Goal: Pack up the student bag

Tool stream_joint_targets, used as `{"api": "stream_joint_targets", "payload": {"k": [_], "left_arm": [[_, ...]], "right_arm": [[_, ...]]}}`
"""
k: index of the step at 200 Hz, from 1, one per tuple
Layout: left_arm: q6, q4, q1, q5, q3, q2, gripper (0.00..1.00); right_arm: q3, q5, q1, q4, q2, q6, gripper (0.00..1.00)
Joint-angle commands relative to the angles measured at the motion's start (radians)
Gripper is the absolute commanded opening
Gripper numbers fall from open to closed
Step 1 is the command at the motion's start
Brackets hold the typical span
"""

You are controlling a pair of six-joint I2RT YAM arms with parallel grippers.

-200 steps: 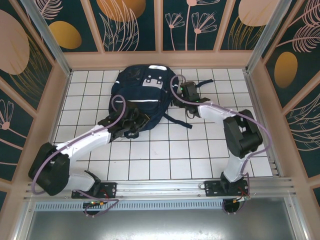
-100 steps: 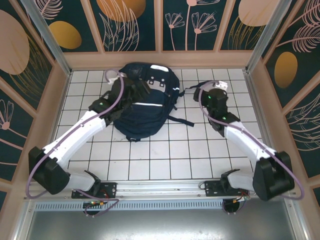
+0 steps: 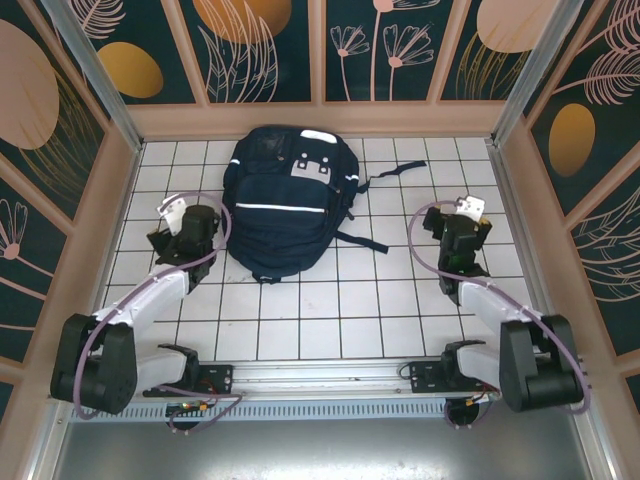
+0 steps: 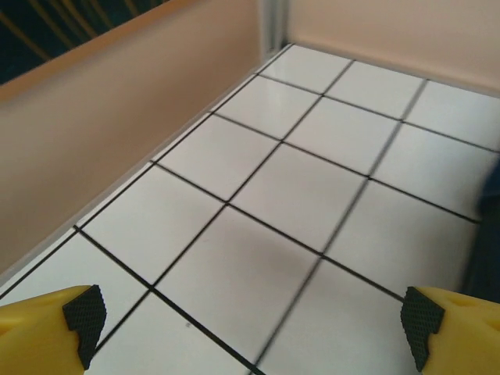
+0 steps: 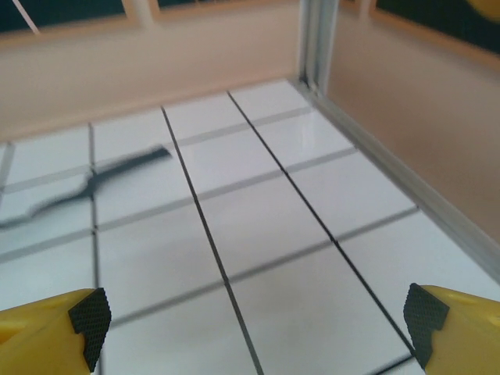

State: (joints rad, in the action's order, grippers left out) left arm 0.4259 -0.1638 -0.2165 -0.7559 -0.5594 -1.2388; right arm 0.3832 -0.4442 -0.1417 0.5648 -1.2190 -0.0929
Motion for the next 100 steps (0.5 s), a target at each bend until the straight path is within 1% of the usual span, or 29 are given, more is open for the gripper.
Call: {"api": "stream_joint_targets", "payload": {"k": [1, 9, 17, 23, 33, 42, 50, 56, 60, 67, 73, 83, 100], "left_arm": [[-0.116, -0.274, 0.05, 0.125, 0.043, -0.039, 0.99], [-0.154, -0.354, 0.052, 0.13, 0.053, -0.059, 0.99], [-0.225, -0.457, 0.055, 0.164, 0.074, -0.086, 0.98], [-0.267, -0.53, 0.055, 0.17, 0.093, -0.114, 0.99], [-0.277, -0.611, 0.064, 0.155, 0.104, -0.167, 0.99], [-0.301, -0.66, 0.072, 0.176, 0.114, -0.208, 0.98], [-0.343, -0.758, 0.072, 0.188, 0.137, -0.239, 0.98], [-0.366, -0.845, 0.074, 0.196, 0.165, -0.258, 0.99], [-0.376, -0.895, 0.076, 0.207, 0.185, -0.264, 0.98], [-0.364, -0.903, 0.09, 0.24, 0.198, -0.27, 0.98], [-0.361, -0.943, 0.1, 0.259, 0.213, -0.278, 0.99], [-0.352, -0.934, 0.116, 0.308, 0.223, -0.261, 0.99], [-0.351, -1.017, 0.146, 0.428, 0.287, -0.244, 0.98]], "right_arm": [[-0.035, -0.028, 0.02, 0.228, -0.092, 0.044, 0.99], [-0.046, -0.011, 0.025, 0.299, -0.129, 0.063, 0.99], [-0.055, 0.016, 0.033, 0.369, -0.17, 0.079, 0.99], [-0.056, 0.03, 0.042, 0.413, -0.2, 0.079, 0.99], [-0.06, 0.064, 0.056, 0.487, -0.246, 0.082, 0.99], [-0.047, 0.125, 0.07, 0.484, -0.282, 0.081, 0.99], [-0.052, 0.143, 0.078, 0.523, -0.303, 0.086, 0.99], [-0.047, 0.163, 0.083, 0.488, -0.291, 0.075, 0.99], [-0.059, 0.187, 0.095, 0.507, -0.29, 0.074, 0.99], [-0.083, 0.224, 0.111, 0.542, -0.28, 0.062, 0.99], [-0.11, 0.259, 0.13, 0.578, -0.275, 0.052, 0.99], [-0.14, 0.316, 0.149, 0.629, -0.276, 0.048, 0.99], [-0.179, 0.344, 0.15, 0.769, -0.335, 0.069, 0.99]]}}
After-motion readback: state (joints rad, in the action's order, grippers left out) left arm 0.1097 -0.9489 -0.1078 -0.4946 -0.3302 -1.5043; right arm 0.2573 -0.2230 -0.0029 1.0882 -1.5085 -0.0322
